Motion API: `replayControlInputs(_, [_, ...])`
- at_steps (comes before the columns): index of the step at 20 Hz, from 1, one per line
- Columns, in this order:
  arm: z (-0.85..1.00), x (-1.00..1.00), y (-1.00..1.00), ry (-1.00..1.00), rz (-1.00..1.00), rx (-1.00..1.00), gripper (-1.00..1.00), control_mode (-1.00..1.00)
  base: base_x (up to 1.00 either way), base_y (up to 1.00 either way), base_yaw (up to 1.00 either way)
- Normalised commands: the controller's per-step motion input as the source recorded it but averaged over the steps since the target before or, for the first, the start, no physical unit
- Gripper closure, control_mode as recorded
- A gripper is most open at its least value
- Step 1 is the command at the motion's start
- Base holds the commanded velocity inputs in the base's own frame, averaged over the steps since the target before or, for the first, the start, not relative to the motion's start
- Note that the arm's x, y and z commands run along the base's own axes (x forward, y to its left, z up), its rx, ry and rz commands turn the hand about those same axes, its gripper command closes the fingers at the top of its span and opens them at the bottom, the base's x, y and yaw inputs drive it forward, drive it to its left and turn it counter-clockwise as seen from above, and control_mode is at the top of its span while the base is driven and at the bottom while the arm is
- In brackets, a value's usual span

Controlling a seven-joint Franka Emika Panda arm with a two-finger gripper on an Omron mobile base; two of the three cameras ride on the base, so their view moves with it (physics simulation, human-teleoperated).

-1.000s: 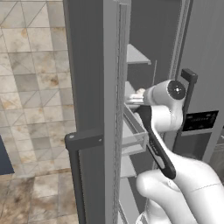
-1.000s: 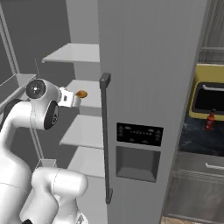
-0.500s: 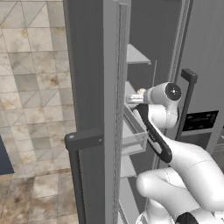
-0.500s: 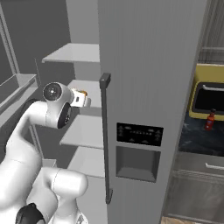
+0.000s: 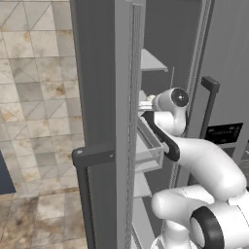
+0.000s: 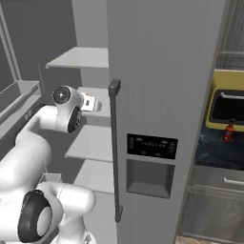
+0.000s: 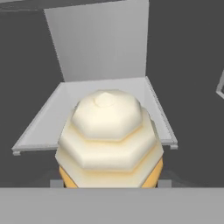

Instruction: Place the mayonnaise and condiment bottle from the counter to the top shelf of the fridge. If the existing items in the fridge are on the top shelf, move them to other shelves.

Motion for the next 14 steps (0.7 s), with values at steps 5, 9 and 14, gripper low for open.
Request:
replayControlInputs(5, [-0.31, 0.31, 0.00, 0.01, -0.01, -0.03, 1.00, -1.00, 0.00, 0.00, 0.00])
replayControlInputs(9, [-0.40, 0.27, 0.00, 0.02, 0.00, -0.02, 1.00, -1.00, 0.00, 0.00, 0.00])
replayControlInputs(14, [-0.22, 0.35, 0.00, 0.00, 0.00, -0.01, 1.00, -1.00, 0.00, 0.00, 0.00])
